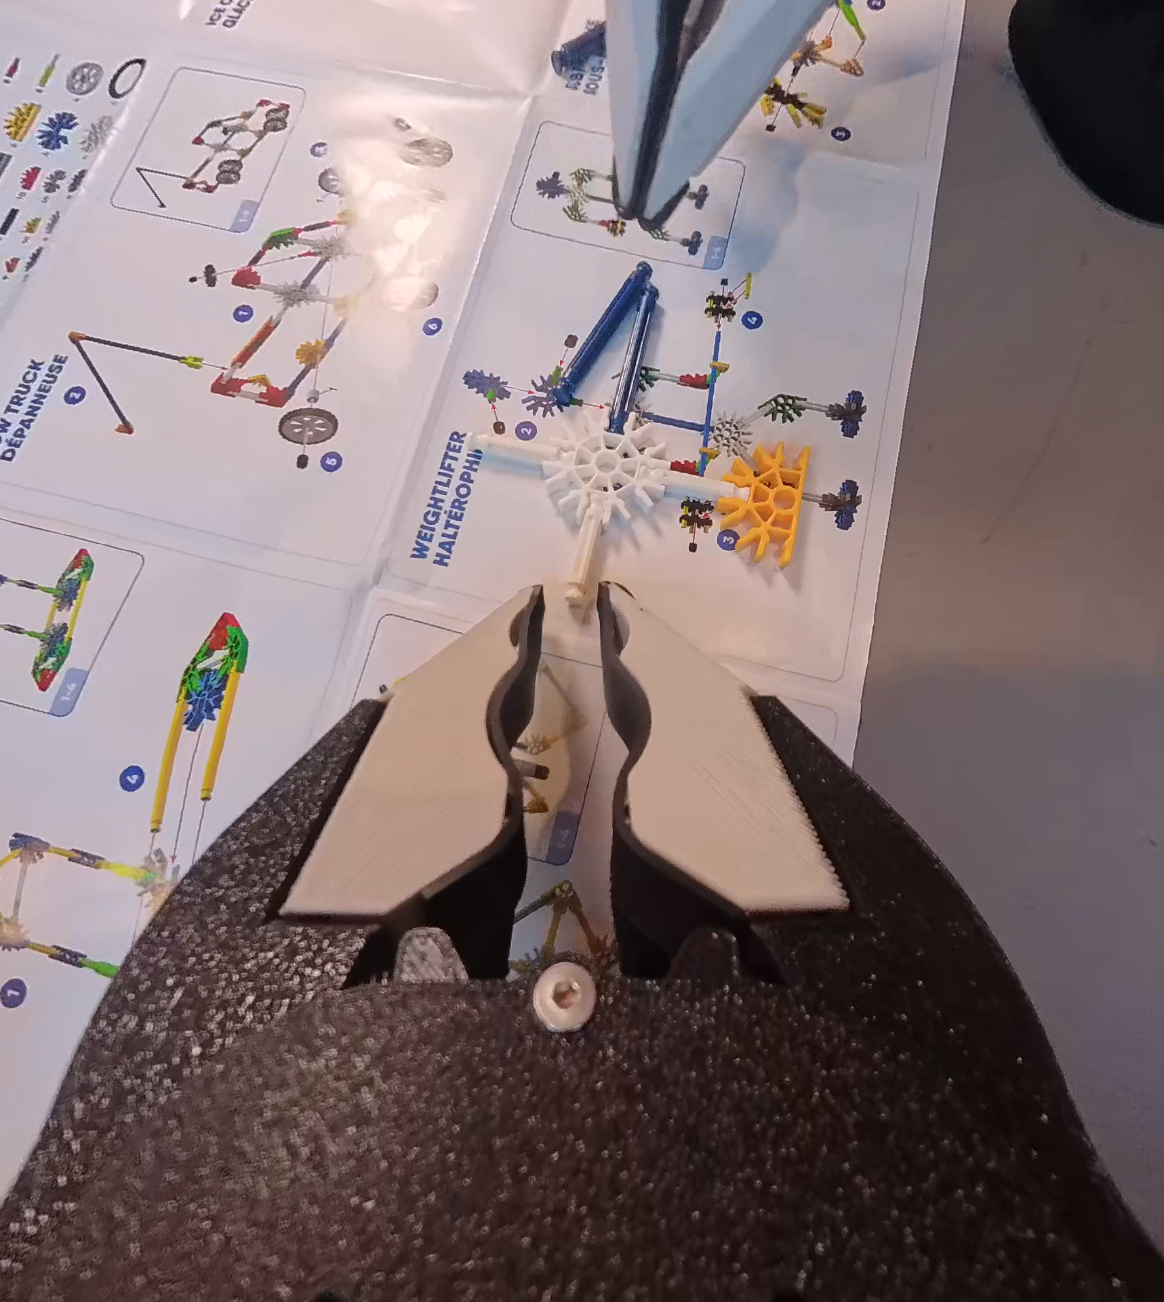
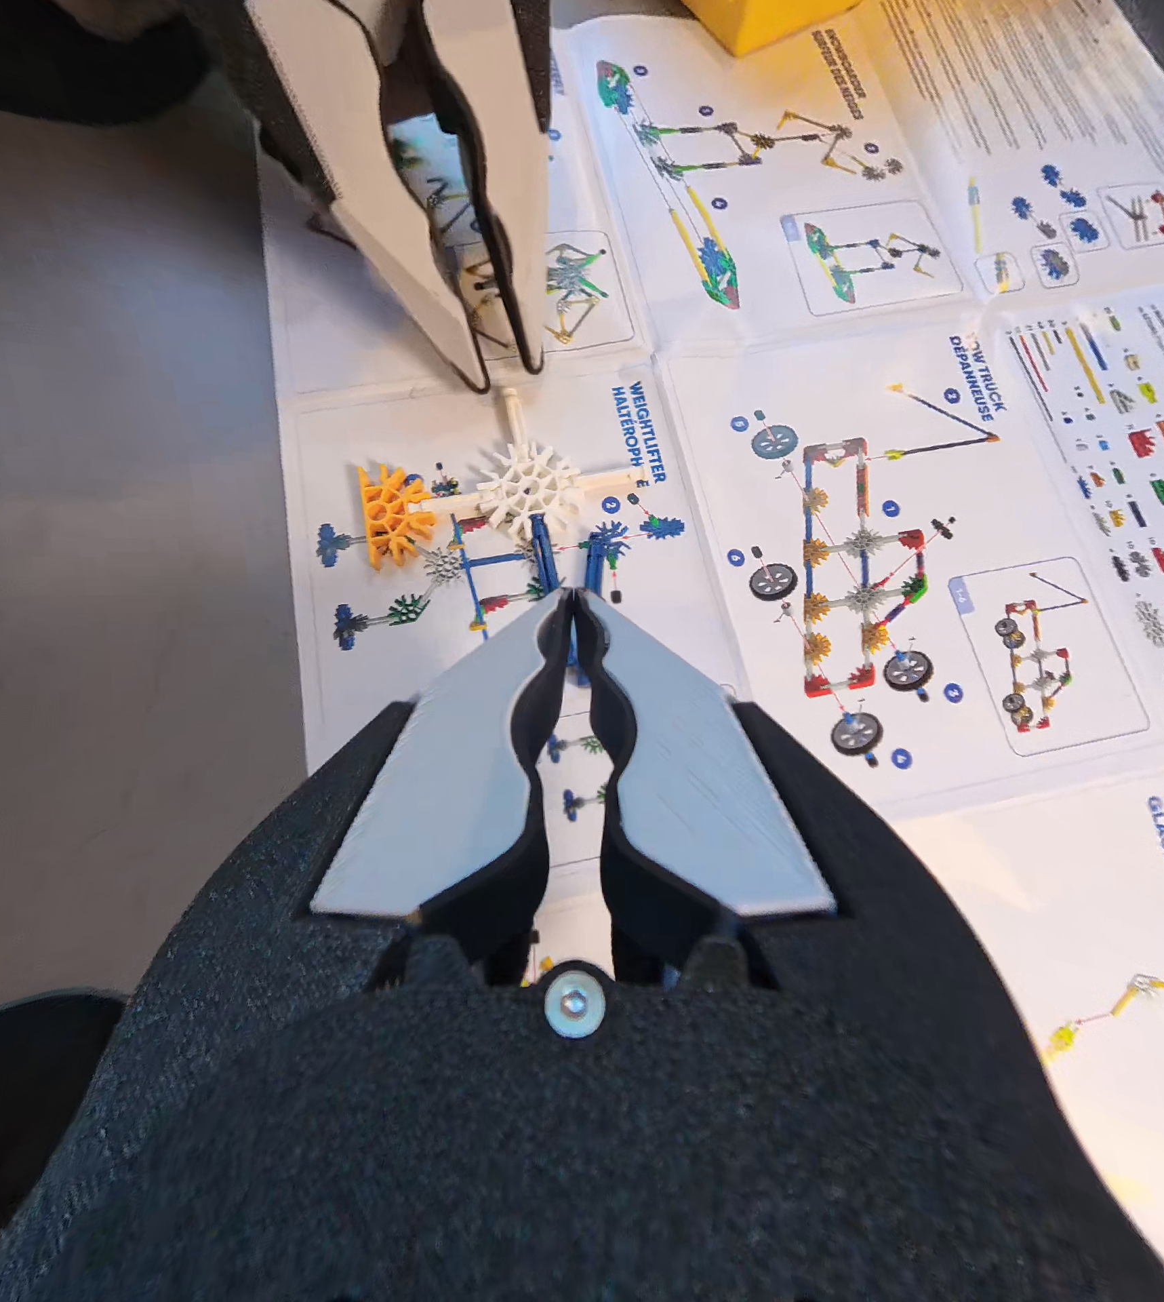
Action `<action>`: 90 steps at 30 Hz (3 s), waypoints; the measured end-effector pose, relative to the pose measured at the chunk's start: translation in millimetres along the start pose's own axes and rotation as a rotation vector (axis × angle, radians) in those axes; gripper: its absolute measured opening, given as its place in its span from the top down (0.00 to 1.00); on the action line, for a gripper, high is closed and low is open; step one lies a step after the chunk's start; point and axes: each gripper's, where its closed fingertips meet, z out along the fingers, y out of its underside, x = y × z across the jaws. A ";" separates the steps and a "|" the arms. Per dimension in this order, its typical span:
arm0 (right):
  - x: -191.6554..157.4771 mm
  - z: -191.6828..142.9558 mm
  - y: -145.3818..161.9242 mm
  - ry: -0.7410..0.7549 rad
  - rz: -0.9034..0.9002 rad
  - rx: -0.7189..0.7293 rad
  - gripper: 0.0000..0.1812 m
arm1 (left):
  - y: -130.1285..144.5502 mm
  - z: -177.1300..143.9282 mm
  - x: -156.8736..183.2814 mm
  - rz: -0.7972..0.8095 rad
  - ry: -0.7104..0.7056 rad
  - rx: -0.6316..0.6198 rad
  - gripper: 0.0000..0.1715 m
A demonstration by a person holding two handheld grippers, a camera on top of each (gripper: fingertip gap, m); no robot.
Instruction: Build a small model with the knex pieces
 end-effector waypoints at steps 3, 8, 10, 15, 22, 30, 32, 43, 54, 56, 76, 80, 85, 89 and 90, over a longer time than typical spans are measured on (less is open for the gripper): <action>-3.6 5.0 5.7 0.019 -0.015 -0.023 1.00 | -1.1 -0.6 -1.8 -0.006 -0.004 0.009 0.93; 10.3 20.7 7.3 0.059 0.025 -0.066 0.94 | 3.9 5.7 -3.4 0.016 -0.032 -0.021 0.93; 8.6 26.9 5.5 0.036 0.034 -0.083 0.94 | 3.7 6.1 -3.2 0.028 -0.038 -0.022 0.93; 6.5 37.2 13.0 0.019 0.019 -0.164 0.97 | 3.7 6.3 -2.4 0.036 -0.037 -0.020 0.95; -3.9 10.6 -10.2 -0.009 -0.036 -0.053 0.98 | -5.4 0.7 1.4 0.060 -0.020 0.029 0.90; -61.6 23.1 7.1 -0.175 -0.137 -0.154 0.97 | -19.4 3.9 51.8 0.195 0.155 0.087 0.91; -64.0 25.7 7.6 -0.181 -0.141 -0.158 0.97 | -15.2 10.4 57.2 0.217 0.156 0.055 0.89; -60.2 28.1 12.3 -0.147 -0.148 -0.186 0.96 | -12.5 16.2 57.5 0.236 0.129 0.029 0.91; -63.7 34.0 -0.1 -0.153 -0.146 -0.128 1.00 | -12.2 16.3 55.9 0.225 0.127 0.025 0.93; -64.1 34.3 -0.7 -0.165 -0.130 -0.127 1.00 | -12.3 16.7 56.1 0.217 0.126 0.024 0.93; -66.4 38.0 1.0 -0.169 -0.057 -0.393 1.00 | -12.7 17.0 56.6 0.115 0.134 -0.001 0.93; -66.6 38.4 2.1 -0.198 -0.064 -0.432 1.00 | -12.6 17.0 56.7 0.113 0.133 -0.006 0.93; -66.8 39.1 2.2 -0.204 -0.070 -0.463 1.00 | -12.5 17.0 56.9 0.109 0.133 -0.007 0.93; -67.0 39.0 2.1 -0.171 -0.080 -0.459 1.00 | -12.3 17.1 57.0 0.110 0.129 -0.008 0.93; -67.1 39.0 2.1 -0.159 -0.074 -0.453 1.00 | -12.2 17.1 57.0 0.114 0.125 -0.011 0.93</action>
